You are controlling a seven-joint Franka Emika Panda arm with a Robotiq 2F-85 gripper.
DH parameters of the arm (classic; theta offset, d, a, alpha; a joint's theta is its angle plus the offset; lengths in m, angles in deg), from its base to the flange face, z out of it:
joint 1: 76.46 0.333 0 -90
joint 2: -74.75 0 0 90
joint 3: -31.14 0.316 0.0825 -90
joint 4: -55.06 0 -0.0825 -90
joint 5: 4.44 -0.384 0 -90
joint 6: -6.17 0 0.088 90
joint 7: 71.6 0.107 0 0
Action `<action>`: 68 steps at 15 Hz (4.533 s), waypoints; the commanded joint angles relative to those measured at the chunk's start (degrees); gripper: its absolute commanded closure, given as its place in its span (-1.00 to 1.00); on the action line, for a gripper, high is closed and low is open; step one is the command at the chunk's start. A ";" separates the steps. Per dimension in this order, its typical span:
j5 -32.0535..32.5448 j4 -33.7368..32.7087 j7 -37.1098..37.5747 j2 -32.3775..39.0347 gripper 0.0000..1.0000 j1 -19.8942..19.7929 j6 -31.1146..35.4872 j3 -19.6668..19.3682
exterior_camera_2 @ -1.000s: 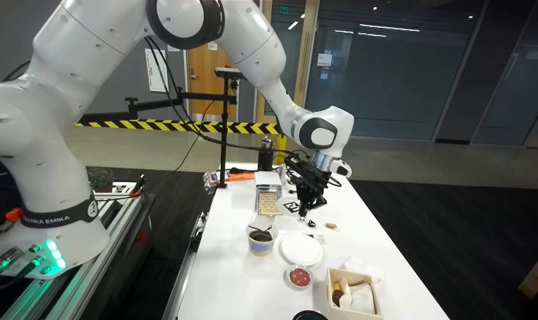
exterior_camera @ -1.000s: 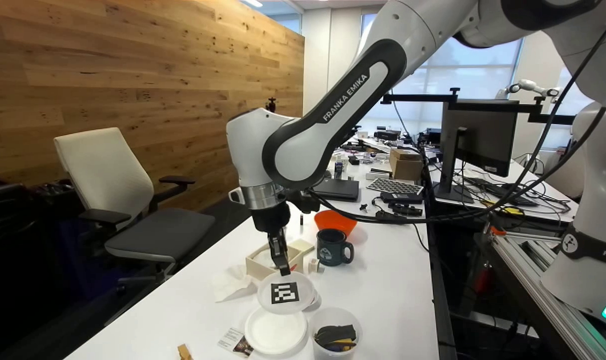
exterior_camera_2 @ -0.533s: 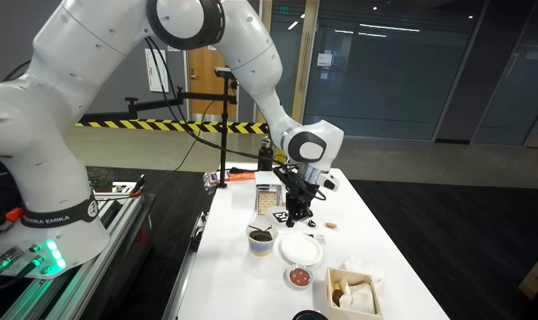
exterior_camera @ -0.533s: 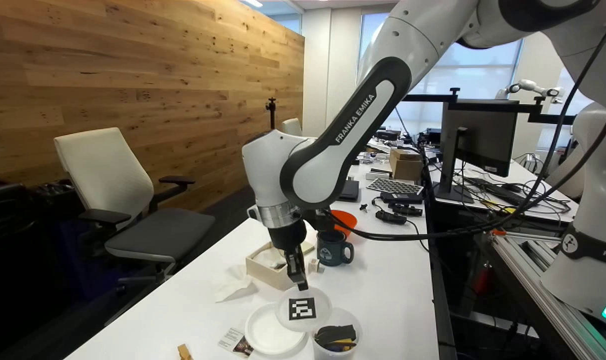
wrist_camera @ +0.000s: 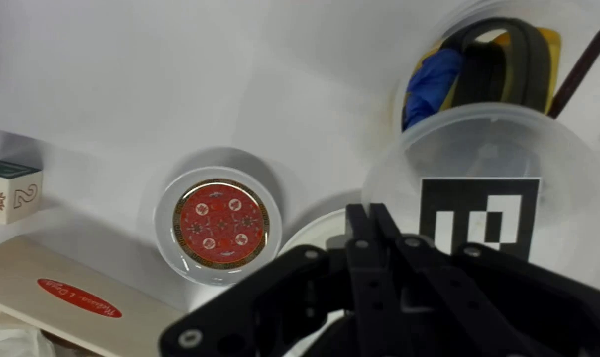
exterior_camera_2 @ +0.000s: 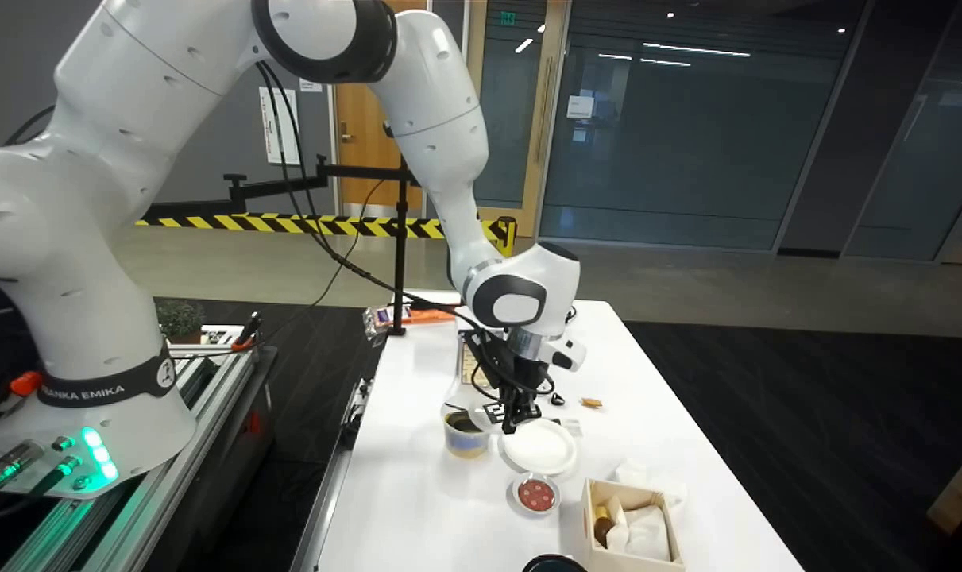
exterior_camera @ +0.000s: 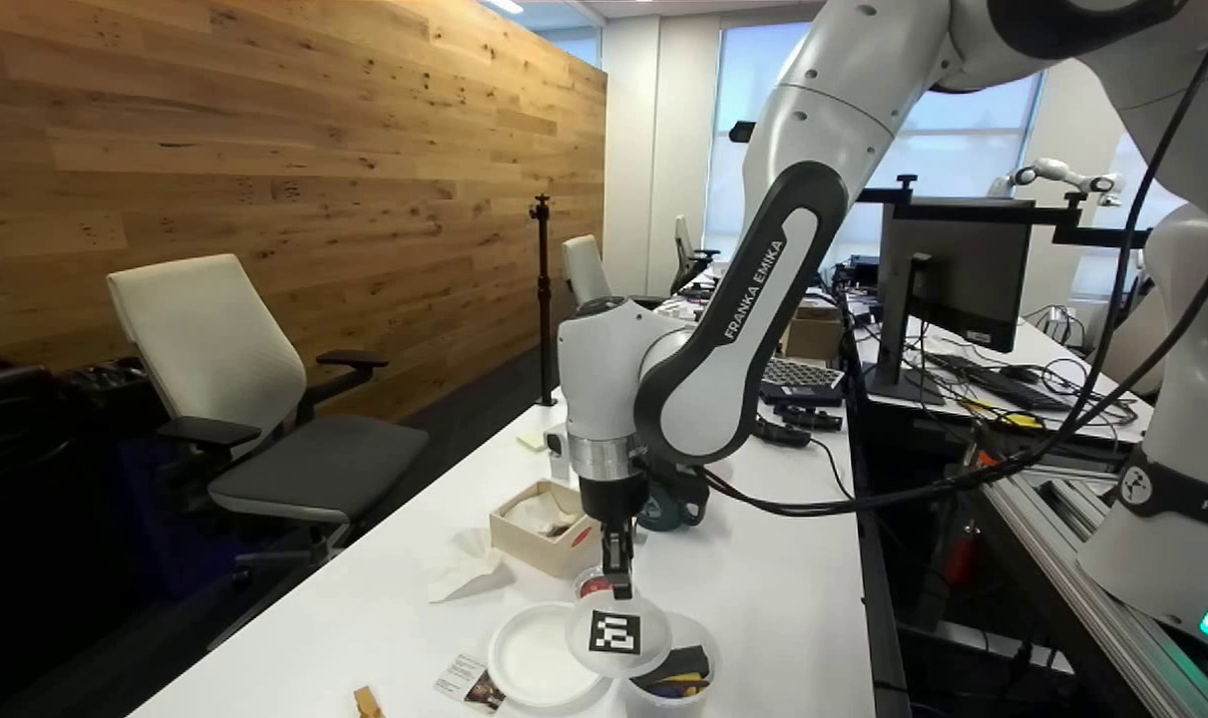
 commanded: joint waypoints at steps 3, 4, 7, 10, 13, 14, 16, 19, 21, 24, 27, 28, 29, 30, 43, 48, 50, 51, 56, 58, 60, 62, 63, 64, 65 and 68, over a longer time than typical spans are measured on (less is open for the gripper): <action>-0.57 10.16 1.13 -5.63 0.97 -0.29 11.69 0.05; -0.16 11.56 1.63 -6.41 0.97 0.49 12.50 -0.40; 0.94 15.66 2.99 -8.60 0.97 3.00 13.33 -1.82; 1.61 17.44 2.89 -9.54 0.97 4.52 12.45 -2.50; 1.34 17.03 1.45 -9.24 0.97 4.31 11.98 -1.39; 1.33 16.88 1.12 -9.09 0.97 4.24 12.07 -1.09; 1.51 16.54 0.79 -8.76 0.97 4.43 11.98 -0.89; 1.70 16.22 0.48 -8.49 0.97 4.44 11.27 -0.80; 2.11 16.12 0.88 -8.63 0.97 4.83 10.85 -1.54; 2.54 16.23 1.25 -8.83 0.97 4.93 10.29 -2.59; 2.33 15.86 0.80 -8.61 0.97 4.31 10.05 -2.74; 2.36 15.64 0.75 -8.45 0.97 4.36 9.73 -2.76; 2.51 15.53 0.72 -8.33 0.97 4.51 9.54 -2.86; 2.52 15.39 0.70 -8.16 0.97 4.53 9.30 -2.82; 2.38 13.41 0.03 -7.60 0.97 4.19 6.86 -1.84; 2.34 12.87 -0.02 -7.49 0.97 4.10 6.57 -1.84; 2.38 12.80 -0.02 -7.47 0.97 4.12 6.48 -1.87; 2.40 12.76 0.01 -7.48 0.97 4.15 6.46 -1.90; 2.33 12.80 -0.09 -7.45 0.97 3.89 6.28 -1.96; 2.29 12.90 -0.10 -7.45 0.97 3.76 6.30 -1.99; 2.25 12.99 -0.09 -7.48 0.97 3.68 6.34 -1.98; 2.29 13.00 -0.10 -7.46 0.97 3.71 6.34 -1.99; 2.28 13.04 -0.10 -7.43 0.97 3.70 6.35 -1.97; 2.23 13.07 -0.13 -7.40 0.97 3.66 6.36 -1.93; 2.17 13.11 -0.17 -7.35 0.97 3.59 6.39 -1.86; 2.09 13.23 -0.20 -7.21 0.97 3.50 6.54 -1.82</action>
